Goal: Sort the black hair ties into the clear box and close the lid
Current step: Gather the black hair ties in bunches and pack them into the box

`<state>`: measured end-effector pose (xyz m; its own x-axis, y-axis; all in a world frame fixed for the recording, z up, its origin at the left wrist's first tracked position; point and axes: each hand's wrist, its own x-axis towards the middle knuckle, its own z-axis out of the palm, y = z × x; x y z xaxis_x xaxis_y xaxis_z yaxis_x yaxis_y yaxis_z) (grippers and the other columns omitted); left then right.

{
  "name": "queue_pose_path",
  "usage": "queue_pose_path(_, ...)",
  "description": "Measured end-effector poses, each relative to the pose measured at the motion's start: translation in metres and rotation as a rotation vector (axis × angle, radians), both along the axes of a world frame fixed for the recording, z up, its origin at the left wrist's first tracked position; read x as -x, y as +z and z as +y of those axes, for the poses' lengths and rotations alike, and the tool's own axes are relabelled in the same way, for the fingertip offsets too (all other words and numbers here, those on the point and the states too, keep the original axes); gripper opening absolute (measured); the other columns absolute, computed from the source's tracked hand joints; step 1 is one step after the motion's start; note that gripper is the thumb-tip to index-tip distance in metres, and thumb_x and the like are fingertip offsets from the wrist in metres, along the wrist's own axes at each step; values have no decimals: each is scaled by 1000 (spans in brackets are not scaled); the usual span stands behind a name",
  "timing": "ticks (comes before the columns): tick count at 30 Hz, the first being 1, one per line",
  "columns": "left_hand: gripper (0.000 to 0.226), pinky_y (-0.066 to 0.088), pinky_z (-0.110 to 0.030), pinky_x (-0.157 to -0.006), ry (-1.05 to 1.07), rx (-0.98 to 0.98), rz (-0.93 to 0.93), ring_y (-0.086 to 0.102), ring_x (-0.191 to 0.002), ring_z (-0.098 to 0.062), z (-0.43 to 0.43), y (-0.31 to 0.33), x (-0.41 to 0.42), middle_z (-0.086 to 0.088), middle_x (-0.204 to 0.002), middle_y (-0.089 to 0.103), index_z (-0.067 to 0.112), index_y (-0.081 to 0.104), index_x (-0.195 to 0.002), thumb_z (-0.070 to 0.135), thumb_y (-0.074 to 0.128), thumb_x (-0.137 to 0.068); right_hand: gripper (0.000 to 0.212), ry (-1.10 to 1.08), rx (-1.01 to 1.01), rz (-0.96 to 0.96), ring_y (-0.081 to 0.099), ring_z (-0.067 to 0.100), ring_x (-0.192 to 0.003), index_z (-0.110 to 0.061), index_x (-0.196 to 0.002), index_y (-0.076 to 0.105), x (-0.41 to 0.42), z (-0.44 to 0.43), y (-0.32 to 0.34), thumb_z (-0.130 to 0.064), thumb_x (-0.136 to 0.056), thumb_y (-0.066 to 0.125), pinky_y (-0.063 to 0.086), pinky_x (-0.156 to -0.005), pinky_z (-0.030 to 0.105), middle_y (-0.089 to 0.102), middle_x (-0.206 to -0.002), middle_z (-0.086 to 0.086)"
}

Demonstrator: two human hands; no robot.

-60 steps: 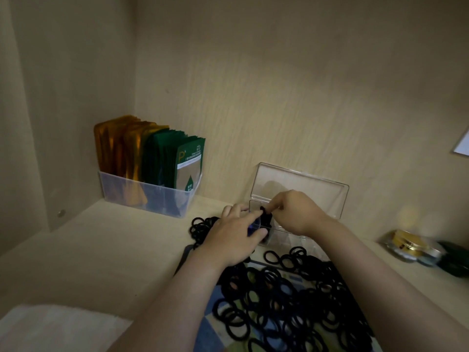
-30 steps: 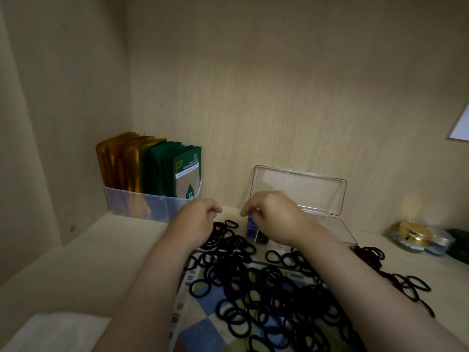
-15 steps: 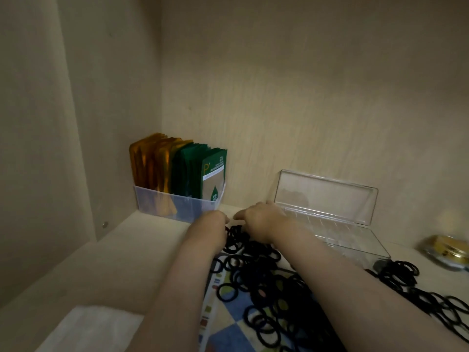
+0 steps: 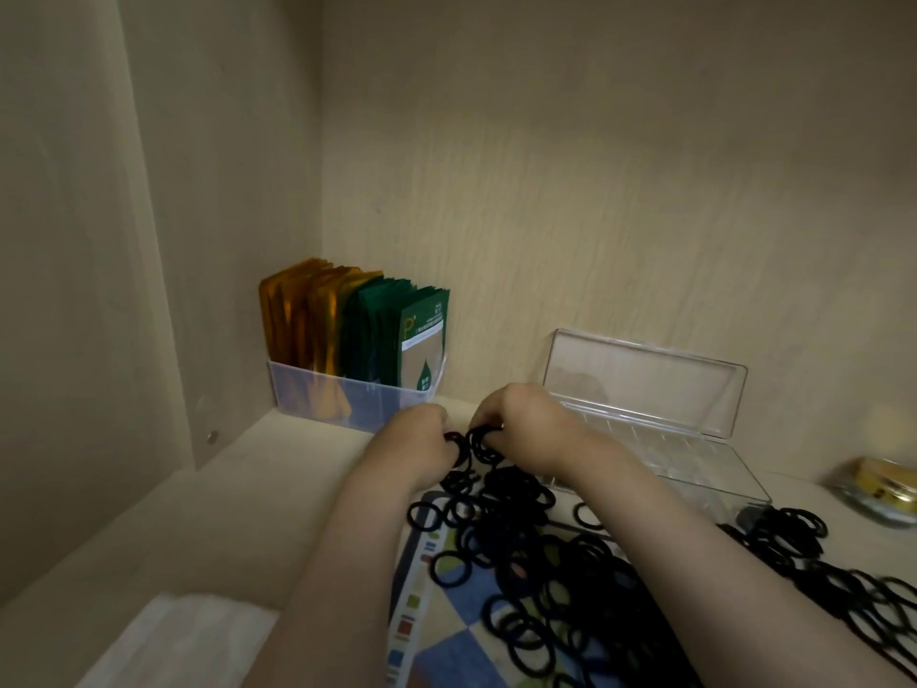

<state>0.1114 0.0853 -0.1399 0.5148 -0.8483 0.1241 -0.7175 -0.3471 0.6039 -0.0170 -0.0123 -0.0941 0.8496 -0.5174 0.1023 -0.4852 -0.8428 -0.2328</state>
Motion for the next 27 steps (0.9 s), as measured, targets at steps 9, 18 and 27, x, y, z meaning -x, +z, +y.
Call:
queue_pose_path(9,3,52,-22,-55,-160,158,232,69,-59,-8,-4,27,56,4,-68,72,23,67,-83,23,66,-86,22,-123,-478,-472,65,5,-63,-18,-95,80,100,9,7,0,-85,72,54,-66,22,75,-76,-1)
queue_pose_path(18,10,49,-20,-71,-248,176,245,66,-75,-6,-12,29,94,3,-84,73,26,72,-76,22,67,-83,18,-126,-927,-760,68,17,-74,-8,-102,77,150,5,7,-3,-85,72,52,-68,30,77,-90,12)
queue_pose_path(27,16,60,-28,-66,-314,162,522,71,-67,-10,-19,20,114,-3,-88,76,15,75,-103,23,71,-90,18,-162,-915,-771,62,26,-62,-6,-99,77,141,8,-6,3,-86,71,53,-47,23,77,-90,13)
